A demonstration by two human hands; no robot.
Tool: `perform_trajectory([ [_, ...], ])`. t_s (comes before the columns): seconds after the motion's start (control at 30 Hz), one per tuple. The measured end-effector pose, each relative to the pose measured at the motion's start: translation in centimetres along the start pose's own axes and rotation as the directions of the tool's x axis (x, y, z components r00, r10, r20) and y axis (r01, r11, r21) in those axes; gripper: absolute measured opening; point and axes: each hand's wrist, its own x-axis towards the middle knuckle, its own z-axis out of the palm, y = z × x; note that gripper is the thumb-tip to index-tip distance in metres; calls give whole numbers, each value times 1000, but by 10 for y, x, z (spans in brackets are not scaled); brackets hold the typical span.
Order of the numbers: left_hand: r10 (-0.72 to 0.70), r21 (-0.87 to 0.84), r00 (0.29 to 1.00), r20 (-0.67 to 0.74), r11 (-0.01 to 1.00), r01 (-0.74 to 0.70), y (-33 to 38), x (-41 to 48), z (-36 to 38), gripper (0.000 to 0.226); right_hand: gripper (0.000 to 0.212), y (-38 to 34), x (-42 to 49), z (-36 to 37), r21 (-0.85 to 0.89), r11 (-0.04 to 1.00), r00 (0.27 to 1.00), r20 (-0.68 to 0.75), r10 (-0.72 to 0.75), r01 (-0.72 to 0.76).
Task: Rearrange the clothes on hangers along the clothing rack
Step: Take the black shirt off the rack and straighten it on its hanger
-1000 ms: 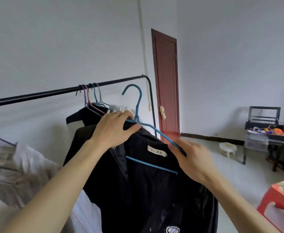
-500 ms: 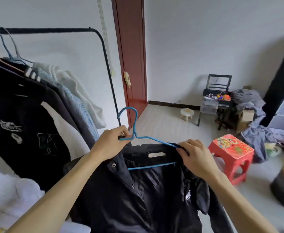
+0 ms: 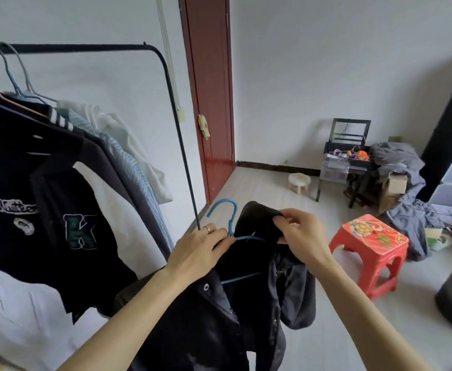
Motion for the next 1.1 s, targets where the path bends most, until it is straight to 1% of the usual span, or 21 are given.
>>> perform_trajectory([
  [0.07,-21,105,998,-61,994,27,-5,2,-1,42,12,-16,-8,7,127,990,986,161,47,-68],
  [0.13,-105,95,992,-75,989,111,-17,5,-9,36,13,-19,-14,4,37,998,909,414,33,-52],
  [0.17,-145,44,988,-57,988,148,-23,5,-12,33,16,-14,-14,0,-19,1000,879,477,9,0],
  [0.2,-169,-24,985,-31,985,169,-27,4,-16,30,19,-5,-9,-4,-93,993,894,446,-27,76],
  [0.23,-171,-93,985,-12,981,169,-29,3,-19,27,25,2,-2,-9,-210,965,937,342,-76,155],
  [0.27,-154,-146,988,-7,978,151,-29,3,-22,25,32,7,8,-10,-342,916,955,275,-115,209],
  [0.3,-128,-171,992,-2,977,126,-26,4,-25,25,35,10,16,-6,-457,856,947,303,-106,242],
  [0.37,-83,-156,997,6,984,82,-23,6,-30,26,43,10,20,11,-537,807,909,418,1,246],
  [0.43,-80,-140,996,-24,987,76,-29,8,-37,24,62,19,19,32,-427,883,933,360,-29,192],
  [0.47,-101,-169,994,-46,981,92,-37,8,-41,22,63,22,19,39,-379,906,955,288,-75,186],
  [0.53,-152,-227,987,-57,964,135,-53,3,-44,34,57,24,20,45,-378,908,981,140,-138,181],
  [0.6,-164,-105,986,-14,981,162,-68,-10,-43,48,53,22,22,47,-383,904,982,49,-183,188],
  [0.67,-129,62,992,-10,990,129,-78,-24,-40,61,54,20,21,51,-388,900,976,5,-217,201],
  [0.7,-132,96,991,-18,986,133,-79,-26,-42,61,53,20,21,54,-396,893,971,-10,-238,215],
  [0.77,-138,50,990,-21,989,139,-72,-20,-44,50,52,21,20,60,-405,885,967,-15,-256,228],
  [0.83,-101,-74,995,-8,992,100,-56,-5,-46,42,52,22,19,63,-401,884,965,-3,-264,240],
  [0.9,-120,-162,993,15,979,121,-41,9,-47,40,53,21,19,59,-403,885,967,5,-254,235],
  [0.97,-99,-135,995,-32,986,94,-34,18,-44,42,53,18,20,51,-435,866,967,63,-245,248],
  [1.03,-59,-203,991,-123,979,33,-29,24,-40,41,52,8,20,45,-467,830,952,148,-267,305],
  [1.07,-41,-240,988,-147,971,5,-24,28,-38,38,52,2,21,42,-462,825,945,156,-286,326],
  [1.1,-19,-218,985,-172,976,-19,-21,34,-38,38,51,-4,22,42,-451,825,941,147,-306,339],
])
